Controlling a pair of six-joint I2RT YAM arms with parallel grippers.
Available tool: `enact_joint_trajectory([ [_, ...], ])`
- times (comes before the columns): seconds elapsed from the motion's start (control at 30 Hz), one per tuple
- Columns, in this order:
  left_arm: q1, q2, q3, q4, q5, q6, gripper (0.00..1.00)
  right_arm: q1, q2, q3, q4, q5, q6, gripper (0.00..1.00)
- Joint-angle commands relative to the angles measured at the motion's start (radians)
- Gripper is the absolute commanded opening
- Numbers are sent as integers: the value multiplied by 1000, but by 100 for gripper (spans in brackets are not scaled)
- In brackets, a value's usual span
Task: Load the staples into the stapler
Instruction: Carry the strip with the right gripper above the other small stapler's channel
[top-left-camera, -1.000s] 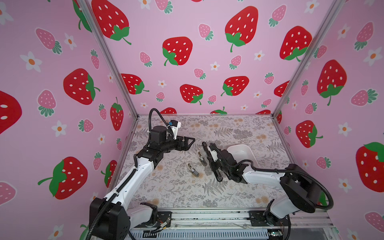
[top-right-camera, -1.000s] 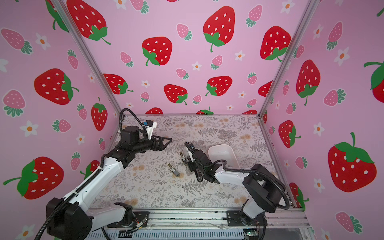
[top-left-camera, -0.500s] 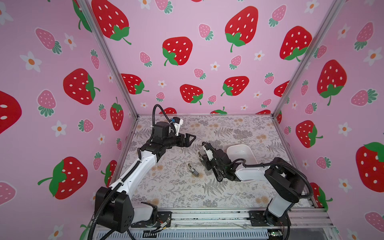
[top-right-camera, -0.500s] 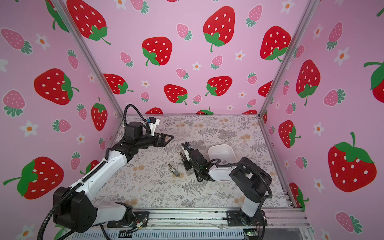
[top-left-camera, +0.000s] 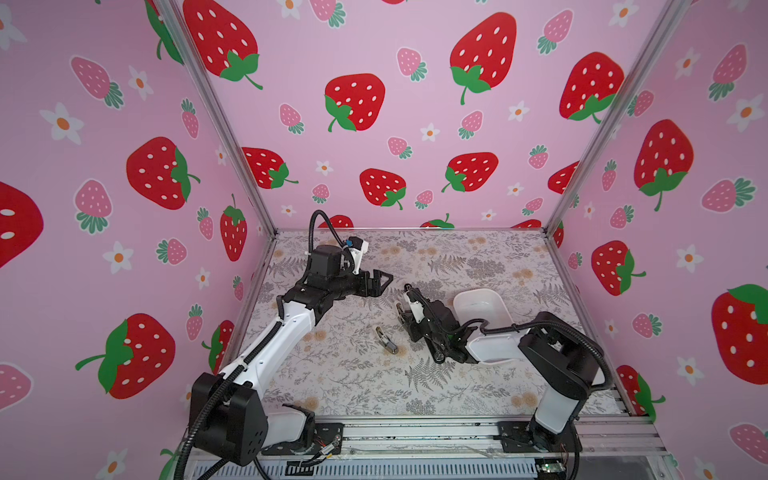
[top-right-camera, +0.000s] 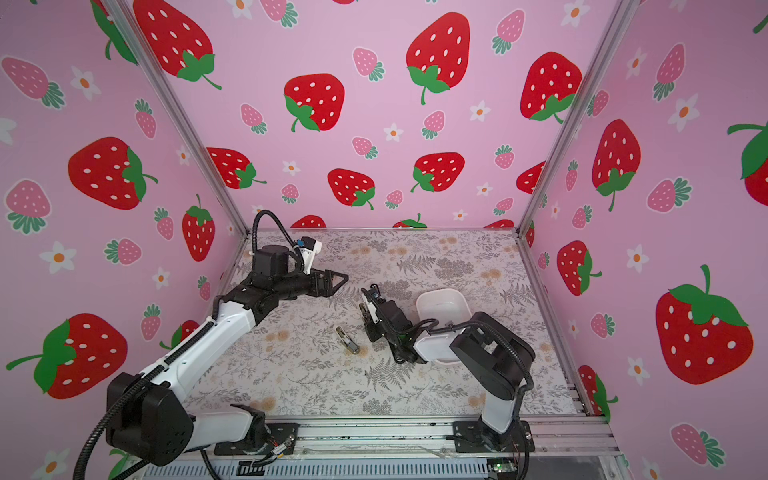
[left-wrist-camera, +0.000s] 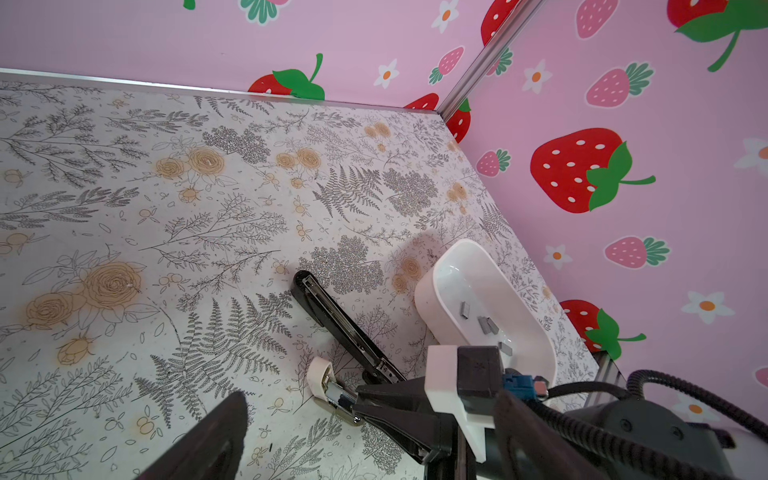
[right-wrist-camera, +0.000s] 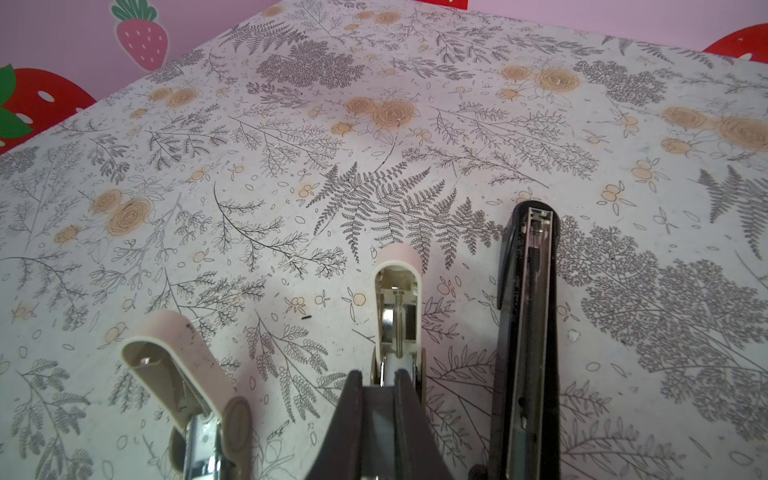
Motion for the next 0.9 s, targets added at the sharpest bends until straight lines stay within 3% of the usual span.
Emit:
enact_joint_trajectory([
  [0.0, -6, -6, 47, -16, -15, 24, 93, 7, 18, -4, 21, 17, -4, 9],
  [0.87, -12, -3, 53, -35, -57, 35, 93, 6, 63, 25, 8, 10, 23, 8],
])
